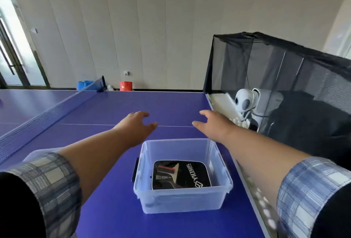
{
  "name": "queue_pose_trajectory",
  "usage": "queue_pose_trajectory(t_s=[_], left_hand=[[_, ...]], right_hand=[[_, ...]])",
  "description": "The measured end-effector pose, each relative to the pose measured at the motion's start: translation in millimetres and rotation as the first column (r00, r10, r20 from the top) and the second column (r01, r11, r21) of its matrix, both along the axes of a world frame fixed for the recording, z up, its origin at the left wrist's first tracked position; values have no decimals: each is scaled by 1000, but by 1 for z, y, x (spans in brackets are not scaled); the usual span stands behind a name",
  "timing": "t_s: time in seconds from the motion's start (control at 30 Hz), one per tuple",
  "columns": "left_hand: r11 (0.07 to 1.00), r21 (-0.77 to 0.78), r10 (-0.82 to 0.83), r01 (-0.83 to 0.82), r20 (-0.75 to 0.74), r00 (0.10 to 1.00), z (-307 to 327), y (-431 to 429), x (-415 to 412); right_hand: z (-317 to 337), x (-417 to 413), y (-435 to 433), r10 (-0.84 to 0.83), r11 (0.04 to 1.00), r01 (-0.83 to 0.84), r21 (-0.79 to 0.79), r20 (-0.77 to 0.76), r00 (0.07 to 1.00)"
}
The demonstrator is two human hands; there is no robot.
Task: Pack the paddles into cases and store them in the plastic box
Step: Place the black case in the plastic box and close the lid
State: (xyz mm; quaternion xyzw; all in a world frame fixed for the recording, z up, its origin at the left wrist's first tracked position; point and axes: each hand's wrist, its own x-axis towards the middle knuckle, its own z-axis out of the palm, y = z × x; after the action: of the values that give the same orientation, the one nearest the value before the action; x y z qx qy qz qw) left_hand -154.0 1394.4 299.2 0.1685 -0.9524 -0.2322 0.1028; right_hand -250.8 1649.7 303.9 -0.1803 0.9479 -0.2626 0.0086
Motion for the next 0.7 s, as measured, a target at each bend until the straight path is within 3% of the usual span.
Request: queue_pose_trajectory(t_s=[0.37, 0.7], left_hand=[[993, -41, -113, 109, -107, 988, 77, -17, 151], [999, 18, -28, 29, -19, 999, 15, -38, 207]], right_hand=[[69, 156, -7, -150, 985, 139, -102, -111, 983], [23, 218, -23, -88, 993, 86, -77, -23, 996]])
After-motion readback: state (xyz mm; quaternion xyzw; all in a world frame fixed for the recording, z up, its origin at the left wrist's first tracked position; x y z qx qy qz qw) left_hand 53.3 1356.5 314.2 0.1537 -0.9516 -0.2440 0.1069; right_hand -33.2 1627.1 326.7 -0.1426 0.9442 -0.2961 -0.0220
